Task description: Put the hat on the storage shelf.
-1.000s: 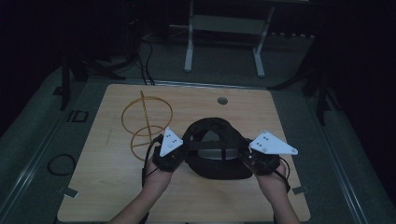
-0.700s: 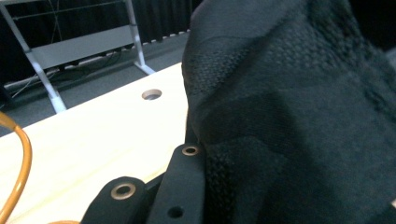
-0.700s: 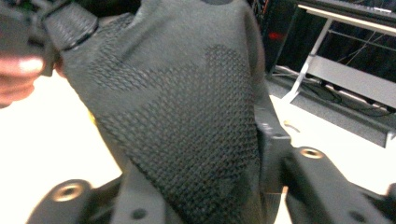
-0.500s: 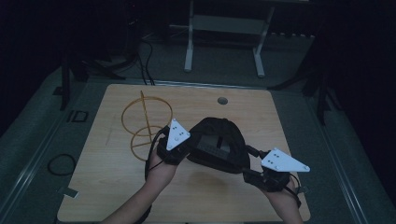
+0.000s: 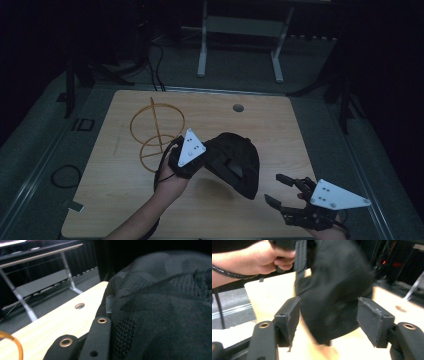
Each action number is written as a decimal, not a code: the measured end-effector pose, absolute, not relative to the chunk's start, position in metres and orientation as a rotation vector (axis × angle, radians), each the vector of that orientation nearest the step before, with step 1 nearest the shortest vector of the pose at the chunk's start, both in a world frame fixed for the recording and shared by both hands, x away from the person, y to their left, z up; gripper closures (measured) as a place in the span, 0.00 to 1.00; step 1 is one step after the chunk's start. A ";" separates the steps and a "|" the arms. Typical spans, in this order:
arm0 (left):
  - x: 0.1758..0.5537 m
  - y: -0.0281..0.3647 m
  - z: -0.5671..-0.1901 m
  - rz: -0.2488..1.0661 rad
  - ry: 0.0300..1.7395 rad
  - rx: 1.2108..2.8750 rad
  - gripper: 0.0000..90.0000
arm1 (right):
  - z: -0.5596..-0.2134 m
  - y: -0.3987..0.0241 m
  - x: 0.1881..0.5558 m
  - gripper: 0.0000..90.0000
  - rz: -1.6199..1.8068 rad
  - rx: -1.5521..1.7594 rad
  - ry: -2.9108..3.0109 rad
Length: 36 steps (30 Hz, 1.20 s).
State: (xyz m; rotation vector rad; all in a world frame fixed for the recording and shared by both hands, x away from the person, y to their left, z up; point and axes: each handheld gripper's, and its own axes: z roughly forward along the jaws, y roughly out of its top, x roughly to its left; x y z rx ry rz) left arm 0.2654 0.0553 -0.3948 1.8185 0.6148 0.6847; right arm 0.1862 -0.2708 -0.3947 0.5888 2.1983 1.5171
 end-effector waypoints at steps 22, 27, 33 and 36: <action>0.275 0.069 -0.391 0.272 0.158 1.785 0.99 | -0.368 -0.234 0.207 0.49 1.458 0.164 2.306; 0.279 0.067 -0.391 0.267 0.169 1.777 0.99 | -0.367 -0.233 0.207 0.71 1.481 0.142 2.288; 0.281 0.067 -0.391 0.279 0.187 1.775 0.99 | -0.370 -0.233 0.206 0.95 1.466 0.146 2.278; 0.281 0.067 -0.391 0.293 0.198 1.784 0.99 | -0.372 -0.234 0.207 0.98 1.480 0.174 2.264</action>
